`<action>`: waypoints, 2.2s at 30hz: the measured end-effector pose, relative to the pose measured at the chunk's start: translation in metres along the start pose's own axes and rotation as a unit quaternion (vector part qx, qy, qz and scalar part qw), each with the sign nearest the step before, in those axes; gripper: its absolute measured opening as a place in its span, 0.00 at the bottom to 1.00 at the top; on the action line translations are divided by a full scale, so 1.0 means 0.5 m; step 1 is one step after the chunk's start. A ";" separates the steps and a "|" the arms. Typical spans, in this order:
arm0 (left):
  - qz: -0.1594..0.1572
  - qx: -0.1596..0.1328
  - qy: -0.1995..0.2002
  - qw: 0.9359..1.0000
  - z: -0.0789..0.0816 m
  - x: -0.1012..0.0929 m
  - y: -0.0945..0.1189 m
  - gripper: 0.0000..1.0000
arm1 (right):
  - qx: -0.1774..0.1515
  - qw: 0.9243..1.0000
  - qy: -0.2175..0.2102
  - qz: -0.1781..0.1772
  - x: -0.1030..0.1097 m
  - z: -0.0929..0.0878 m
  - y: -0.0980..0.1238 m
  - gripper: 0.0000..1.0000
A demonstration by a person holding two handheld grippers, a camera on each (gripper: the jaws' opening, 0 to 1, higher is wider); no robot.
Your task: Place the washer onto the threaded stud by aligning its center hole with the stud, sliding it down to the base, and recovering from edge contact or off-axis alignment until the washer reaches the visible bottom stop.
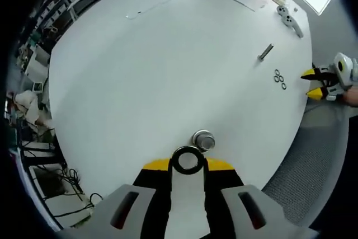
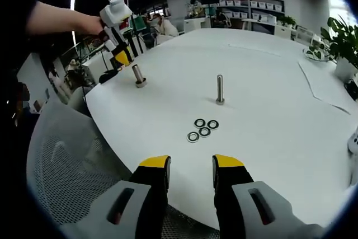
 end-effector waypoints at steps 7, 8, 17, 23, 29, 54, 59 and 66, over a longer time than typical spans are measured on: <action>-0.009 0.004 -0.020 1.000 0.020 -0.006 -0.015 0.19 | -0.001 1.000 -0.001 0.000 0.000 0.000 0.000 0.33; -0.010 0.005 -0.022 1.000 0.021 -0.007 -0.018 0.19 | -0.001 1.000 -0.001 0.000 -0.001 0.000 0.000 0.33; -0.009 0.018 -0.044 0.999 0.030 -0.014 -0.039 0.19 | -0.004 1.000 -0.005 -0.002 -0.002 0.001 0.001 0.33; -0.007 0.027 -0.051 0.998 0.028 -0.016 -0.047 0.19 | -0.004 1.000 -0.005 -0.002 -0.003 0.001 0.000 0.33; -0.005 0.032 -0.058 0.998 0.022 -0.019 -0.059 0.19 | -0.004 1.000 -0.006 -0.003 -0.003 0.002 0.000 0.33; 0.009 0.055 -0.090 0.994 0.003 -0.022 -0.136 0.19 | 0.003 1.000 -0.006 -0.008 -0.007 -0.003 0.000 0.33; 0.009 0.055 -0.087 0.995 0.001 -0.019 -0.144 0.19 | 0.005 1.000 -0.004 -0.008 -0.007 -0.004 -0.001 0.33; 0.005 0.051 -0.086 0.995 0.004 -0.023 -0.141 0.19 | 0.006 1.000 -0.005 -0.008 -0.007 -0.005 -0.001 0.33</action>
Point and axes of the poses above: the point that each gripper's makers call its tool centre point, and the gripper's own axes: y roughly backward along the fingers, x roughly to its left, z roughly out of its top, the point moved 1 cm from there along y, roughly backward along the fingers, and after that the axes turned 6 degrees about y, right-handed, at the moved point
